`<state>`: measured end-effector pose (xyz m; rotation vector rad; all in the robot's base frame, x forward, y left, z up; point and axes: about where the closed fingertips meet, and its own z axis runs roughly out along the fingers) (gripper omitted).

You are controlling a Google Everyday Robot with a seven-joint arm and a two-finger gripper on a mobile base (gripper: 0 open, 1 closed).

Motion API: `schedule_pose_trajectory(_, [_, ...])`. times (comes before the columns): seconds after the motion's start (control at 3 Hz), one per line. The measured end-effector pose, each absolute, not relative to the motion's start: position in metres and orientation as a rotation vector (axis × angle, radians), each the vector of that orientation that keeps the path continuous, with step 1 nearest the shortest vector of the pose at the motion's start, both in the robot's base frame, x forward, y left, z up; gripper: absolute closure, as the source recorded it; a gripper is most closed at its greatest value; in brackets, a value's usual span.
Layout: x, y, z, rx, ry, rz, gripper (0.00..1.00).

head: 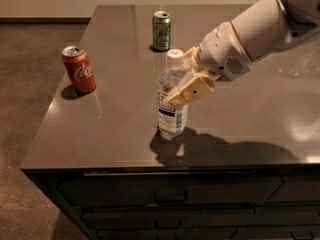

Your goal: Pick blue plastic bottle

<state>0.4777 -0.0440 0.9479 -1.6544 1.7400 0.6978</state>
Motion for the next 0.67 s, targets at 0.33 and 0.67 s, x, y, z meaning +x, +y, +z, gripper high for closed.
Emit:
schedule_pose_trajectory(0.33, [0.479, -0.049, 0.973, -1.638, 1.736, 0.672, 0.87])
schedule_pose_trajectory(0.67, [0.485, -0.056, 1.025, -1.613, 1.701, 0.645, 1.00])
